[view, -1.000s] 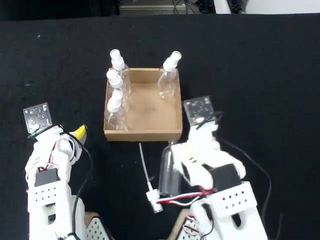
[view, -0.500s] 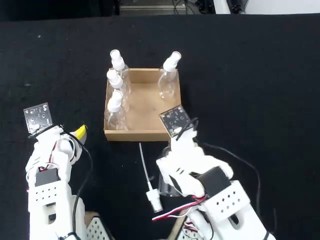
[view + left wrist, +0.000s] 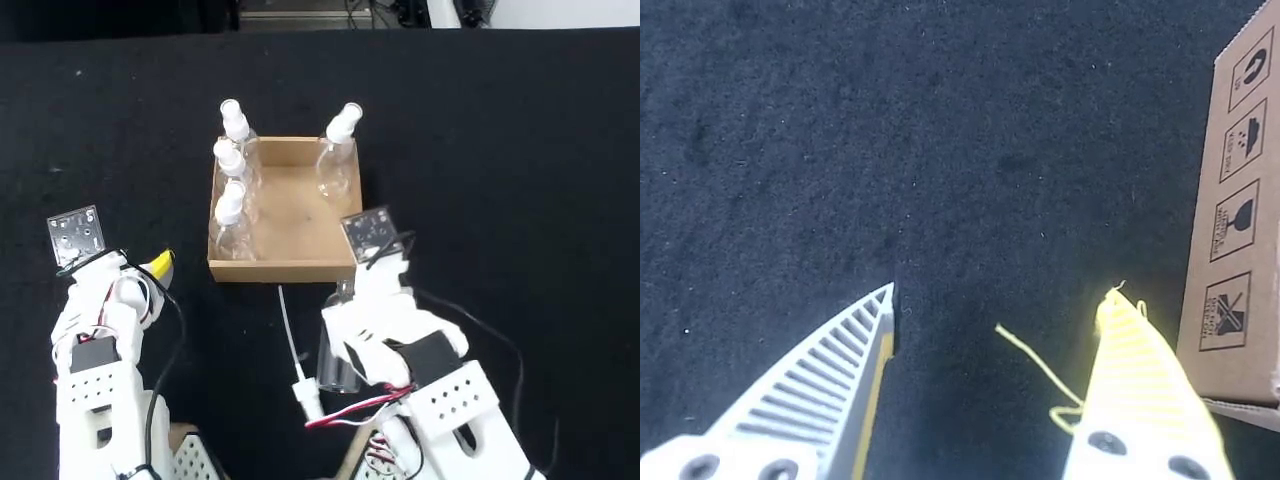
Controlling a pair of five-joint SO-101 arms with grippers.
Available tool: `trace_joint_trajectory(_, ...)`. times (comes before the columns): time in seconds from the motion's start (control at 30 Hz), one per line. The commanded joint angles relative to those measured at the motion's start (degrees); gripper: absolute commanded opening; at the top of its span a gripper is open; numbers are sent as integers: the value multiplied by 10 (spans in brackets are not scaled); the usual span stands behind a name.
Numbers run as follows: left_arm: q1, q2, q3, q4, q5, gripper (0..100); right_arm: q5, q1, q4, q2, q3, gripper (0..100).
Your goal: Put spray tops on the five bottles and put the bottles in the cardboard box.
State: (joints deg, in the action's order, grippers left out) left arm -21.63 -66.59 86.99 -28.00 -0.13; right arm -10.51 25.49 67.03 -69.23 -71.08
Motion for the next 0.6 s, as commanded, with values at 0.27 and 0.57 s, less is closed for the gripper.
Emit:
trace_joint_trajectory(0.27,8,-9,-4,11,-7,288,-38,3,25,207,124,394)
trace_joint_trajectory(0.57,8,-9,-4,11,-7,288,-40,40,-2,276,124,394)
